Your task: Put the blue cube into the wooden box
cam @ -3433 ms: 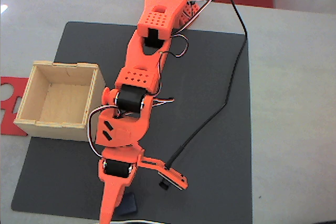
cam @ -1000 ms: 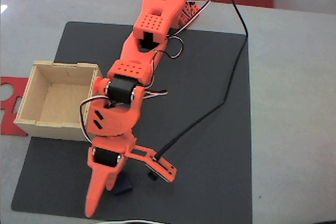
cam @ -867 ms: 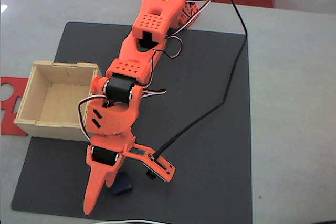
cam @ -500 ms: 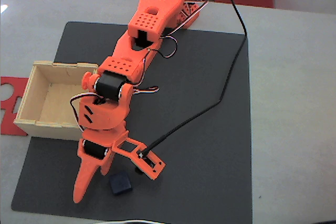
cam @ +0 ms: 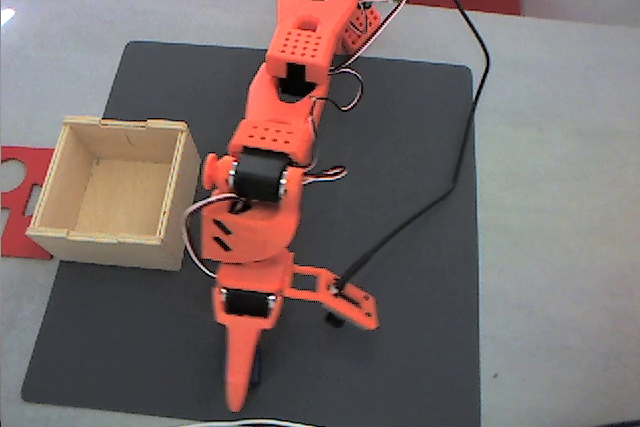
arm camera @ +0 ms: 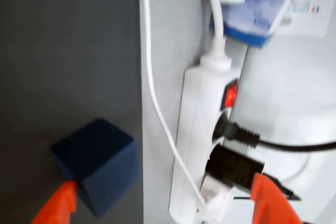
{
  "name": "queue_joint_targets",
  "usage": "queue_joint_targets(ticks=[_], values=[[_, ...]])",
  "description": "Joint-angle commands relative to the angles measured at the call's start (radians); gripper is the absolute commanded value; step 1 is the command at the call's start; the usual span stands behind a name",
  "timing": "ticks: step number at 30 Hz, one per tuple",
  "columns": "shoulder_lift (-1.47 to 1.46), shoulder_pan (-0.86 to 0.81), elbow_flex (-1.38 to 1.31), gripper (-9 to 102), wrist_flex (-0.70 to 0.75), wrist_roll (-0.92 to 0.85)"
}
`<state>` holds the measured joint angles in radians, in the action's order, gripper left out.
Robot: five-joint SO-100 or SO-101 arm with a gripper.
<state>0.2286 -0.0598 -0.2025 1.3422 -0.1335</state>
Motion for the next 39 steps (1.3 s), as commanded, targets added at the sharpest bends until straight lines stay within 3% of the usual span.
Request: queue_joint_targets(ticks=[1,10,23,39], values=[[0.120,0.005,-0.032,43,0.014,-0.012],[0.304,0.003,-0.032,43,0.060,-0.005],[0.067,-0.066,-0.031,43,-0.172,-0.037],[-0.029,-0.051,-0.032,43,-0.282,-0.054]])
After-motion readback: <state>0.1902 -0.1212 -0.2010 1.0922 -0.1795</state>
